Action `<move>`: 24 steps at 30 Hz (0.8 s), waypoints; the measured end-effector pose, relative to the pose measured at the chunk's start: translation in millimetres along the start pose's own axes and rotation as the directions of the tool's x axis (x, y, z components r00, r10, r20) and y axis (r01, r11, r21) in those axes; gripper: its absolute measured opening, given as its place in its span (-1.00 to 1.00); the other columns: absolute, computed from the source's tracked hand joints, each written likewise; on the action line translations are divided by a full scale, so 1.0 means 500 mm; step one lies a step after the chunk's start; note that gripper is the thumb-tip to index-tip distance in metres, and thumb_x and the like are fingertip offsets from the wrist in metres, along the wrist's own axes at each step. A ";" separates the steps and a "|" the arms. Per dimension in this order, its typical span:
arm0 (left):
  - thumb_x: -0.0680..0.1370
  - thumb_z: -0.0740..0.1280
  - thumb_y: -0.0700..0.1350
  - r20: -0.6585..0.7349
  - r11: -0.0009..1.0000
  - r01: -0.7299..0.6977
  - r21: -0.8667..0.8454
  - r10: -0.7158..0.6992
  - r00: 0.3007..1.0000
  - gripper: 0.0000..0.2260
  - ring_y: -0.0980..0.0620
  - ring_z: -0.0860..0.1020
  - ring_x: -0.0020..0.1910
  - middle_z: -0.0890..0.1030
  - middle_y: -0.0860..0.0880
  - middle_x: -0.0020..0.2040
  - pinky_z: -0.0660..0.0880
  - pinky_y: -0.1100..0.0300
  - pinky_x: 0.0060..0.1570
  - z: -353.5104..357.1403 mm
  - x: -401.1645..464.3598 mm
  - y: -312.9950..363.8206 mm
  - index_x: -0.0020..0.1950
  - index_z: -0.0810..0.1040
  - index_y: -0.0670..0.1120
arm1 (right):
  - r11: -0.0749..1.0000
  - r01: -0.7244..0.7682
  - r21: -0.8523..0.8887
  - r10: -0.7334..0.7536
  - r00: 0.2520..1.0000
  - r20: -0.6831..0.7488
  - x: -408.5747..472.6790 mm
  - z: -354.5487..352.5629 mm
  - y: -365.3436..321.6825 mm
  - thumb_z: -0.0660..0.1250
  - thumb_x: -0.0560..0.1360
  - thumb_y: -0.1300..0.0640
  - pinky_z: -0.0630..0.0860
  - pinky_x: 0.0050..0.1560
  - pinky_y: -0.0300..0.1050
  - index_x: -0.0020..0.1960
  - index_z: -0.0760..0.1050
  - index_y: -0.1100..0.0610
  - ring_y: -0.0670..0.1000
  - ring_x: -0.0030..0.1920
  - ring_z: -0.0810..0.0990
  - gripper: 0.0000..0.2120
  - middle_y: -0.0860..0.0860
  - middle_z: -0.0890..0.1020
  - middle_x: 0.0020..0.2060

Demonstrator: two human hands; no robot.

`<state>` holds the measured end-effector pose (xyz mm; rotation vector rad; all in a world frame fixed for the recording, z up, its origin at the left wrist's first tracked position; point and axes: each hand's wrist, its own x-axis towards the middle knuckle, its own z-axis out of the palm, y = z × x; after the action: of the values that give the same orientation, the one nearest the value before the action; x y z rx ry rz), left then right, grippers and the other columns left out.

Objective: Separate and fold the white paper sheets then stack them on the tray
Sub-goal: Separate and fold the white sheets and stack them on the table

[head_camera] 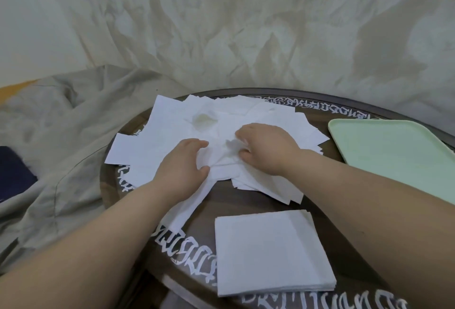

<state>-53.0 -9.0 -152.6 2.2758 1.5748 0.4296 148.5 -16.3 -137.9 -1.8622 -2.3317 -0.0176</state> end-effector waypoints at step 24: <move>0.42 0.47 0.23 0.326 0.057 0.327 -0.943 -0.028 0.945 -0.17 -0.09 0.66 0.09 0.63 -0.12 0.22 0.61 0.00 0.01 -0.093 0.004 0.115 0.55 0.23 -0.11 | 0.970 0.189 0.156 -0.079 0.843 -0.532 -0.071 -0.055 -0.093 0.11 0.44 0.09 0.55 -0.34 -0.04 -0.09 0.61 0.14 0.15 -0.25 0.62 -0.70 0.04 0.64 -0.24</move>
<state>-24.2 -21.3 -85.5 0.8957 0.8247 0.8181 114.3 -64.0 -111.2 -1.3724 -1.9866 -0.2608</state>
